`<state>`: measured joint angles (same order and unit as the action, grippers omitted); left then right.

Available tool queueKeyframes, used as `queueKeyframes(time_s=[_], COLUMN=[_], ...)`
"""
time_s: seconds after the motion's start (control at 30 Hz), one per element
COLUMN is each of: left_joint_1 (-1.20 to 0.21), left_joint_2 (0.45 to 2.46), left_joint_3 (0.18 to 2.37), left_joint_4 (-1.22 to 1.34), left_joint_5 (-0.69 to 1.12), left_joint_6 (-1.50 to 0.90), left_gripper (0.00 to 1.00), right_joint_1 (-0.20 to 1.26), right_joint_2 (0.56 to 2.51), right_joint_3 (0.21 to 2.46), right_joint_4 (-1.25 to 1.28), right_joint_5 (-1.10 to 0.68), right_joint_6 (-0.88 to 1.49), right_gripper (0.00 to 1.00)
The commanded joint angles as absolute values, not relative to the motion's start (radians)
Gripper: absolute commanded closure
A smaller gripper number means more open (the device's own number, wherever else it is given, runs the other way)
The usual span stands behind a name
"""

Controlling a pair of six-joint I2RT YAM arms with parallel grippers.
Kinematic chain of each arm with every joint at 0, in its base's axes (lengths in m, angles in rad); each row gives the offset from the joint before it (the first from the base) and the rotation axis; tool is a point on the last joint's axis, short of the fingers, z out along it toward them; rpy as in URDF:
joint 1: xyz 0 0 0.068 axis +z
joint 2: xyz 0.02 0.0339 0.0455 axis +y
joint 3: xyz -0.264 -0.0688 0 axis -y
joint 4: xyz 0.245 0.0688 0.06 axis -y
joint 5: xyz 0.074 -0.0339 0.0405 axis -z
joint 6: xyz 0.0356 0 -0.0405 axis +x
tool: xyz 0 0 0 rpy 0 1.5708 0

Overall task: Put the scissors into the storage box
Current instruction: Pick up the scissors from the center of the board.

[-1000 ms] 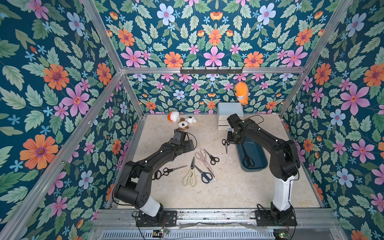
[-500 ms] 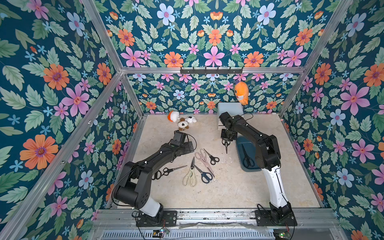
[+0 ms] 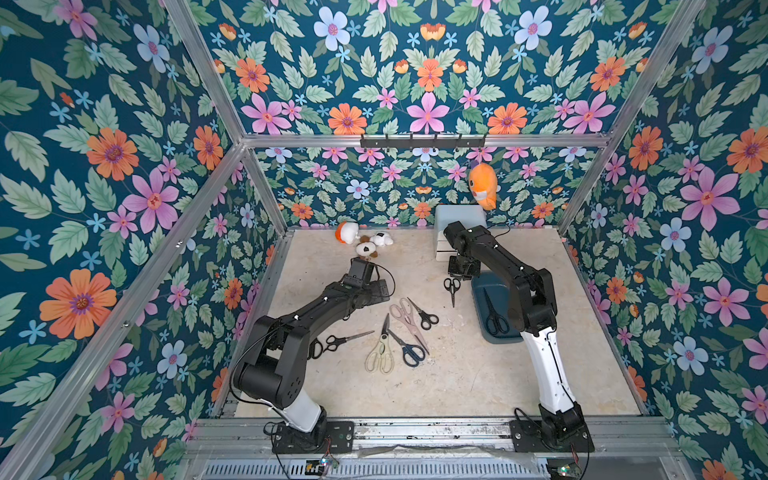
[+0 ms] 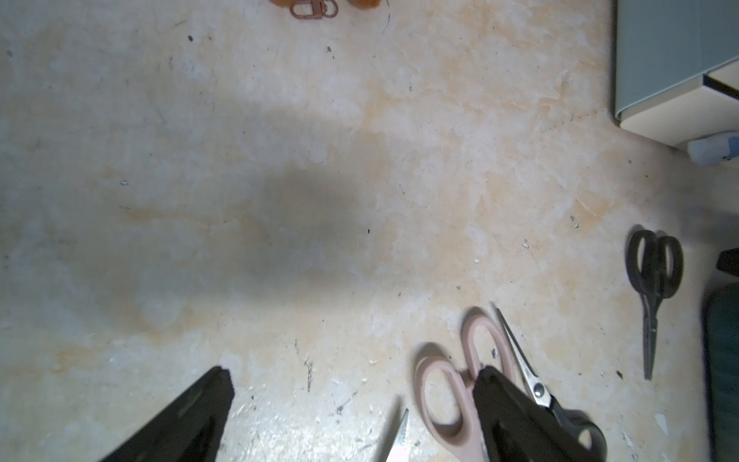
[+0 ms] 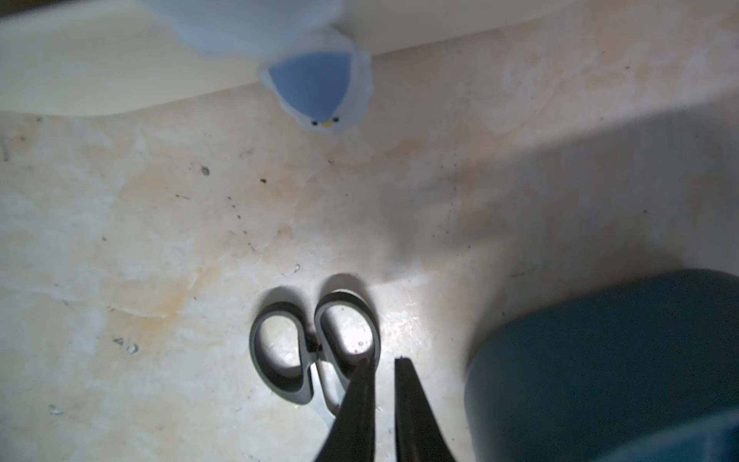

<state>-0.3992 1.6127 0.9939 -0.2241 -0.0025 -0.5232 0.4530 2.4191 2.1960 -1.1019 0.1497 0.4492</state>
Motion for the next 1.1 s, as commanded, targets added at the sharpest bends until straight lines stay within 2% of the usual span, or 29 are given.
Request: queueKeyframes(time_s=[0.0, 0.47, 1.07], left_joint_1=[-0.395, -0.388, -0.386], left_joint_2=[1.619, 1.636, 1.644], left_joint_3=[1.009, 1.021, 1.035], left_joint_4=[-0.224, -0.226, -0.237], left_joint_5=[-0.006, -0.007, -0.015], left_joint_6=[-0.511, -0.51, -0.516], left_gripper=[0.01, 0.01, 0.01], right_joint_1=[0.45, 0.435, 0.429], right_joint_2=[2.429, 2.418, 2.46], right_joint_3=[2.206, 2.147, 2.162], right_joint_4=[-1.13, -1.055, -1.055], right_joint_5=[0.163, 0.083, 0.081], right_joint_6=[0.423, 0.401, 0.388], right_gripper=[0.85, 0.84, 0.85])
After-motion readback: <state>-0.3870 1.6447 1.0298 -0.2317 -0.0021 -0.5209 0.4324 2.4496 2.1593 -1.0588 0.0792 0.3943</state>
